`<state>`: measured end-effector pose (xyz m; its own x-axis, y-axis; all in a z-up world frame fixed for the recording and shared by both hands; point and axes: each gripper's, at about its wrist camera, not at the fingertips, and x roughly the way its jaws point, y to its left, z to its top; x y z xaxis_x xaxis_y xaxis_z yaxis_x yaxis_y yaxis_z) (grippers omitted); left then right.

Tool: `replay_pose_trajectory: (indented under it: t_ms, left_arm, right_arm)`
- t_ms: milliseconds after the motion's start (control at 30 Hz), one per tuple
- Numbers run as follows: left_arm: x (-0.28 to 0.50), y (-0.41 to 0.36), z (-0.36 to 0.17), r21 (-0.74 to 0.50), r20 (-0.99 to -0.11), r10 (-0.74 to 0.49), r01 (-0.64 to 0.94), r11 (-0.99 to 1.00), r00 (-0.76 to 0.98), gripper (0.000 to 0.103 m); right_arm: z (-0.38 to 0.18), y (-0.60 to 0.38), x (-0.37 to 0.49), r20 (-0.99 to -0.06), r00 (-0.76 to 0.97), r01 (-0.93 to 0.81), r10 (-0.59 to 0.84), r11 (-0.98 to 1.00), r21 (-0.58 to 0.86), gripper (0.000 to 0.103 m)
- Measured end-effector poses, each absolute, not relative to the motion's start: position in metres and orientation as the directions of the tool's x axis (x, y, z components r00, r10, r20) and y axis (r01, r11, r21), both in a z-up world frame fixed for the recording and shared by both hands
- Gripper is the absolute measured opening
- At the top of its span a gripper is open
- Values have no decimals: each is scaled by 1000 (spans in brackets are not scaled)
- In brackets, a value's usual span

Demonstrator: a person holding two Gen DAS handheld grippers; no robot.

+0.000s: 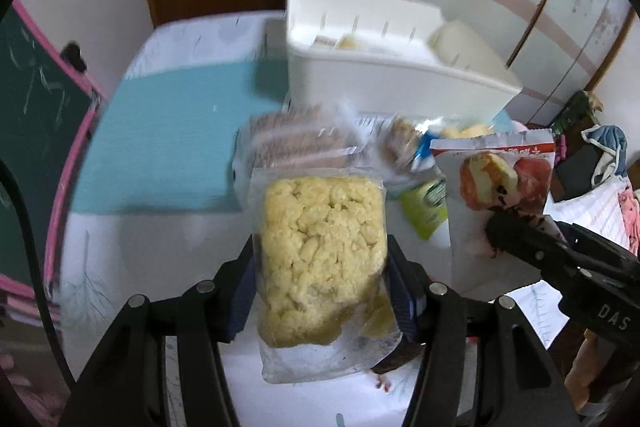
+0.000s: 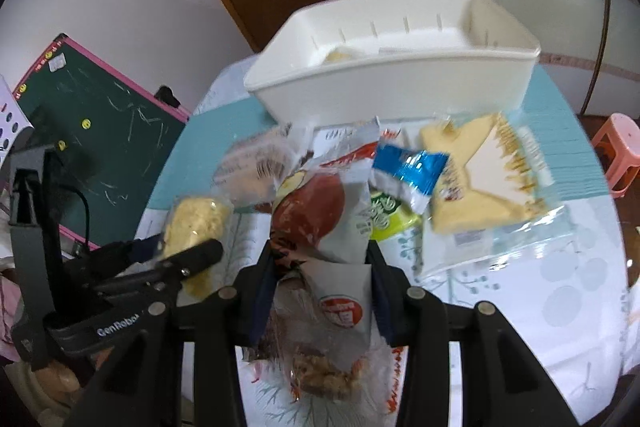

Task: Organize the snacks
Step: 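Carry both bags over the white tray and open both tools to drop them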

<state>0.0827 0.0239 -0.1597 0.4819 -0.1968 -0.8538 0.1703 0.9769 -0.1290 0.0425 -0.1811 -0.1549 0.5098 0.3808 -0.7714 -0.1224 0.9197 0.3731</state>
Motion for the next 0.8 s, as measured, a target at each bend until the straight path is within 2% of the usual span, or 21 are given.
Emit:
replay_pose_trajectory:
  t_ms: [400, 800]
  left_arm:
    - [81, -2, -59, -89, -744, -251, 281, 956, 619, 57]
    - [142, -25, 12, -34, -685, -240, 299, 954, 688, 57]
  right_arm:
    - [-82, -201, 41, -676, 646, -137, 355, 925, 355, 42]
    - [-10, -223, 80, -579, 771, -140, 264, 958, 250, 42]
